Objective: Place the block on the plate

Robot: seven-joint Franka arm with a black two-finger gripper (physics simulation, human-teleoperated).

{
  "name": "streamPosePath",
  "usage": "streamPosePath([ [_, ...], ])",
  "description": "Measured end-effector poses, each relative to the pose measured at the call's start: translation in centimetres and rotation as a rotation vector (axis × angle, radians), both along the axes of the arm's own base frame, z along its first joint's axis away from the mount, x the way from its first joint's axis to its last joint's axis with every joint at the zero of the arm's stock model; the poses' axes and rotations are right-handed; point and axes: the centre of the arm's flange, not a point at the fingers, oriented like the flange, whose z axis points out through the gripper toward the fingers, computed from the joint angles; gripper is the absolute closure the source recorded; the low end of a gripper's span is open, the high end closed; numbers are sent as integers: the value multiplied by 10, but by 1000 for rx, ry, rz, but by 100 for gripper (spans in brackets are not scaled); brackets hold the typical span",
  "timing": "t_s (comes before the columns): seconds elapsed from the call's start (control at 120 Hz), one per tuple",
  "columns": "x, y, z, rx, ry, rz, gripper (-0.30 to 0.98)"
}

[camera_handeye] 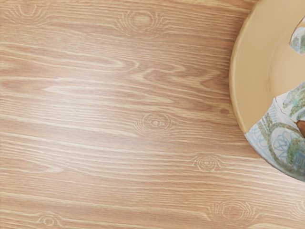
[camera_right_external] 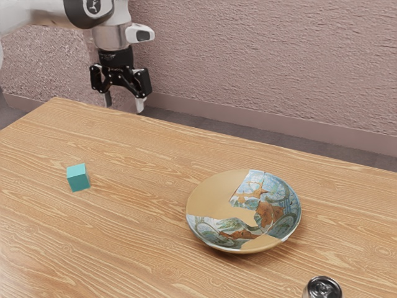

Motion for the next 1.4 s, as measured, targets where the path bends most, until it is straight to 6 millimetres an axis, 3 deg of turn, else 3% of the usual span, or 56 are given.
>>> streamPosePath([
  [0.142, 4, -1, 0, 11, -25, -15, 0],
  [0.192, 9, 10, -6, 23, -21, -10, 0],
  [0.233, 17, 38, -15, 36, -10, 22, 0],
  [0.317, 25, 117, -30, 72, 3, 99, 0],
  [0.392, 27, 168, -47, 92, 15, 107, 0],
  [0.567, 29, 265, -113, 76, 63, 38, 0],
  [0.667, 32, 306, -147, 62, 78, -23, 0],
  [0.808, 48, 331, -188, 30, 70, -158, 0],
  [1.017, 39, 324, -247, -22, 62, -345, 0],
  [1.4, 24, 322, -283, -20, 18, -633, 0],
])
